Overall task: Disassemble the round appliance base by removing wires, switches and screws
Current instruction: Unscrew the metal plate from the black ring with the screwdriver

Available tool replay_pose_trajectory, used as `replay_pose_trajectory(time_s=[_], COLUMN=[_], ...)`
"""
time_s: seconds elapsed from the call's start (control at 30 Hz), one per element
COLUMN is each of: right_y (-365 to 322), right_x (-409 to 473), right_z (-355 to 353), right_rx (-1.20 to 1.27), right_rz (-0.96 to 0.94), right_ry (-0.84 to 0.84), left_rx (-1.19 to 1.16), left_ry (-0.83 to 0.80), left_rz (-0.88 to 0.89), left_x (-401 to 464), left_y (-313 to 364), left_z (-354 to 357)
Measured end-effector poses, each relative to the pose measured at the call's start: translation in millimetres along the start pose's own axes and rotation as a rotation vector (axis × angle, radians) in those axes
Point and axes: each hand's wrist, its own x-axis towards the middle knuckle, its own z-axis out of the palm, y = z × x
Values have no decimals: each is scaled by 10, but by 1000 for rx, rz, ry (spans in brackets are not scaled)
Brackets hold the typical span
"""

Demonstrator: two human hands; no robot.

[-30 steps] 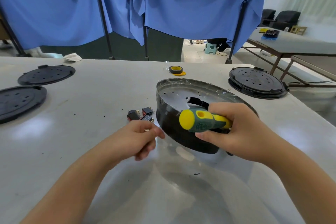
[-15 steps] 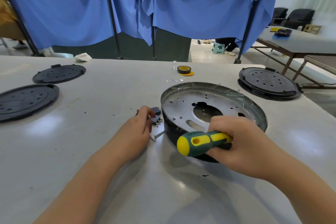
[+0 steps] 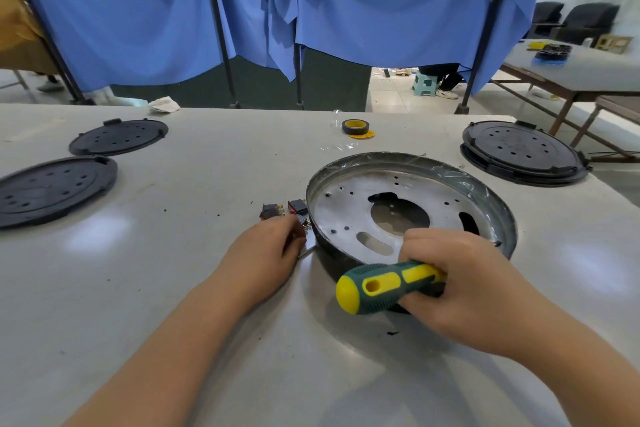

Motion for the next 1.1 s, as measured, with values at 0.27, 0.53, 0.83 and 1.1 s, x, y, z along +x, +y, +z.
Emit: replay_pose_trajectory(time_s=[0.27, 0.53, 0.83, 1.1], right_y=[-10, -42, -156, -66], right_x=[-6, -17, 20, 3], right_z=[-11, -5, 133, -11], right_rx=[3, -38, -179, -173], right_rz=[21, 44, 60, 63], right_ry=[-2, 7, -1, -98], left_rx=[-60, -429, -706, -870], left_ry=[24, 85, -17, -58], left_rz=[-13, -113, -324, -344], left_x=[18, -14, -10, 6], left_y=[-21, 169, 440, 468], left_z=[-7, -137, -63, -102])
